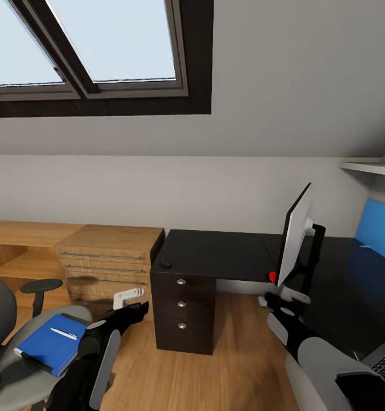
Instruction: In the bedroom, organize the workspace by keeping the computer under the desk, ensuring the monitor is on the desk, placing the keyboard on the desk next to the monitor, placing the mouse on the desk next to the keyboard, moving the folder from the swivel chair onto the desk next to the mouse, stacking the notebook on top of the folder with the pen on top of the notebook, and positioning the swivel chair next to the desk.
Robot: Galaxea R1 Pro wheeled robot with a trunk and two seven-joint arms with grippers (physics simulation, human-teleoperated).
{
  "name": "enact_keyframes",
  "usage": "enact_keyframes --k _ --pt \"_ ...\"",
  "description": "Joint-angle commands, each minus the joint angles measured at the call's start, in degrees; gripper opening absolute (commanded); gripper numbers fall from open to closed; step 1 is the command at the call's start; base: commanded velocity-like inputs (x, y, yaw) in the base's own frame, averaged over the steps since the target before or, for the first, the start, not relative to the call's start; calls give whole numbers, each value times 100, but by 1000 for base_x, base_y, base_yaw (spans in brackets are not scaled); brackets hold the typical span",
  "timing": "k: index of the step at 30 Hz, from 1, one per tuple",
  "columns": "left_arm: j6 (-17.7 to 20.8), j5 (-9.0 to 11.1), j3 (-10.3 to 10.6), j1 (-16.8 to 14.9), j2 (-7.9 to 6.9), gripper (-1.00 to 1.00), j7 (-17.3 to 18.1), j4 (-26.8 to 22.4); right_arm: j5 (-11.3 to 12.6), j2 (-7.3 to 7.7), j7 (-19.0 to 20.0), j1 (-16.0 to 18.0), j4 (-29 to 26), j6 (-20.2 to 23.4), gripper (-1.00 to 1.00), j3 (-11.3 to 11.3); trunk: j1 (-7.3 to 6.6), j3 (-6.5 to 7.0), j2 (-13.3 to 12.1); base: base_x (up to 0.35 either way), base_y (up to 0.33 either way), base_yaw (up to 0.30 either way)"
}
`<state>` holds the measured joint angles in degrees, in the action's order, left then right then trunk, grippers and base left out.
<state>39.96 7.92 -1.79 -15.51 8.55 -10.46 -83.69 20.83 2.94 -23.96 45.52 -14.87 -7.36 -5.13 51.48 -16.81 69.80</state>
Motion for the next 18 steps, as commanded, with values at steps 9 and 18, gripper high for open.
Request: enact_keyframes --k 9,18 --pt "16 46 -20 -4 -15 100 -60 -77 191 393 -10 3 119 -213 100 39 0 -7 5 0 0 0" --pt "3 51 -6 -4 -3 100 -87 53 274 406 -27 1 141 -461 100 37 0 14 5 0 0 -179"
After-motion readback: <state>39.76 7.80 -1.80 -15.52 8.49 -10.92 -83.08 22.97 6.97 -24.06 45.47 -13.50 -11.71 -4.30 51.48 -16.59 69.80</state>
